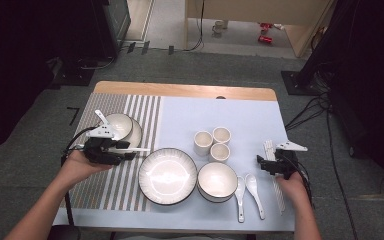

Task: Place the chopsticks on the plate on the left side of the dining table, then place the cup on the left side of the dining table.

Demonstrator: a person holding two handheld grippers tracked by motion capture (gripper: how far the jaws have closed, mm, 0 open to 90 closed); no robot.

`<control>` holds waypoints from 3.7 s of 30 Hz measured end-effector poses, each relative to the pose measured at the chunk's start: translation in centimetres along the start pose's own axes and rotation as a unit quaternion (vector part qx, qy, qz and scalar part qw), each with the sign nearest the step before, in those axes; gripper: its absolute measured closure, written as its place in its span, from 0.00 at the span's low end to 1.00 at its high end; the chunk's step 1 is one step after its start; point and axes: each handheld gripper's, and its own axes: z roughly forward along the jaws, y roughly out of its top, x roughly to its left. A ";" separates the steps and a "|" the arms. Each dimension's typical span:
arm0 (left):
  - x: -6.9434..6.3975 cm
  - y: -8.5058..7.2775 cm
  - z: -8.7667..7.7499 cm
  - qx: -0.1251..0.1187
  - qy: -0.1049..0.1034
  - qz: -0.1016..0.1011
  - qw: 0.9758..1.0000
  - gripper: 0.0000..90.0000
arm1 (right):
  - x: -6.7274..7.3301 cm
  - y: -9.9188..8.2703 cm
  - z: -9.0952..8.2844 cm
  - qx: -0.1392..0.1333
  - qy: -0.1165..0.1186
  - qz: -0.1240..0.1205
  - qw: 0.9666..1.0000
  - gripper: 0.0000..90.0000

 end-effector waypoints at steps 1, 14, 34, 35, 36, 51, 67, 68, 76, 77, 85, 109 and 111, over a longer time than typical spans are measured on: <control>0.0 0.1 0.1 -0.001 -0.001 0.000 1.000 0.50 | 0.0 0.0 0.0 0.000 0.000 0.000 1.000 0.17; -0.6 2.7 1.6 0.009 -0.034 0.016 0.999 0.45 | 0.0 0.0 0.0 0.000 0.000 0.000 1.000 0.17; 0.7 4.3 4.1 0.000 -0.047 0.023 0.999 0.43 | 0.0 0.0 0.0 0.000 0.000 0.000 1.000 0.17; 0.7 4.5 4.2 -0.001 -0.045 0.025 0.999 0.42 | 0.0 0.0 0.0 0.000 0.000 0.000 1.000 0.17; 0.6 4.6 4.3 -0.006 -0.044 0.025 0.999 0.42 | 0.0 0.0 0.0 0.000 0.000 0.000 1.000 0.17; 0.3 5.9 6.6 -0.011 -0.059 0.027 0.998 0.40 | -0.1 0.0 0.0 0.000 0.003 0.002 1.000 0.17; -1.0 6.7 8.8 -0.009 -0.064 0.041 0.997 0.39 | 0.0 0.0 0.0 0.000 0.002 0.001 1.000 0.17; -1.0 6.8 8.9 -0.009 -0.065 0.041 0.997 0.39 | 0.0 0.0 0.0 0.000 0.002 0.001 1.000 0.17; -1.5 6.9 10.2 -0.003 -0.064 0.044 0.997 0.39 | 0.0 0.0 0.0 0.000 0.002 0.000 1.000 0.17; -1.5 7.0 10.3 -0.004 -0.066 0.044 0.997 0.39 | 0.0 0.0 0.0 0.000 0.002 0.000 1.000 0.17; -2.0 7.0 11.6 -0.004 -0.070 0.041 0.997 0.39 | 0.0 0.0 0.0 0.000 0.002 0.001 1.000 0.17; -2.9 8.4 14.3 -0.045 -0.074 0.045 0.995 0.40 | 0.0 0.0 0.0 0.000 0.002 0.000 1.000 0.17; -2.9 8.5 14.5 -0.047 -0.074 0.047 0.995 0.40 | 0.0 0.0 0.0 0.000 0.001 0.000 1.000 0.17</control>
